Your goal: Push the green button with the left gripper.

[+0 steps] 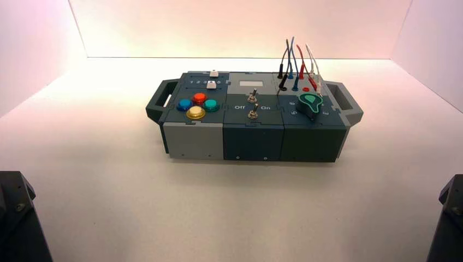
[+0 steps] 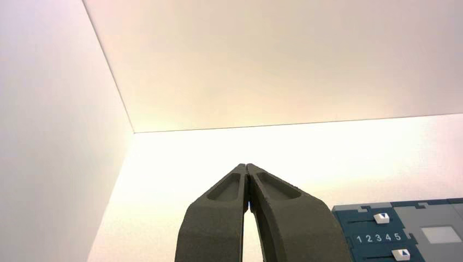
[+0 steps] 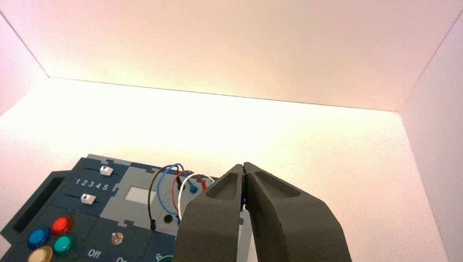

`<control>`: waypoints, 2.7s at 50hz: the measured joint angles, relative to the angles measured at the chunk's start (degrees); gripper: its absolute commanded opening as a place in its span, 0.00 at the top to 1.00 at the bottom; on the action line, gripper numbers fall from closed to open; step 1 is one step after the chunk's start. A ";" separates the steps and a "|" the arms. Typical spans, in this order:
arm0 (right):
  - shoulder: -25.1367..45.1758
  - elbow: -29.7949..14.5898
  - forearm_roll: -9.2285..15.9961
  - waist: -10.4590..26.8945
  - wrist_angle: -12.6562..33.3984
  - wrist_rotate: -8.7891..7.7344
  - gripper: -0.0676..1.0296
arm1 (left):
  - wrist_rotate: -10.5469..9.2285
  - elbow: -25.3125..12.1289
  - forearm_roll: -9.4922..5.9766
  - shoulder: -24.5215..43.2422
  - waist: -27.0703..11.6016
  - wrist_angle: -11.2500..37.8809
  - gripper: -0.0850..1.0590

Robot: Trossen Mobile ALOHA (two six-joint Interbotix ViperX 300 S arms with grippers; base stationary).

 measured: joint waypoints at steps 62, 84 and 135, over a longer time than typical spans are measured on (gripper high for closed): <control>6.59 -0.26 0.09 0.00 0.62 0.00 0.96 | 5.36 -15.73 0.18 44.82 -37.35 19.34 0.95; 6.94 -0.26 0.09 0.00 0.79 0.00 0.96 | 5.80 -18.63 0.26 51.86 -41.75 19.51 0.95; 4.75 -0.35 0.09 0.00 1.14 -0.09 0.96 | 6.33 -19.60 0.79 55.90 -41.84 20.39 0.95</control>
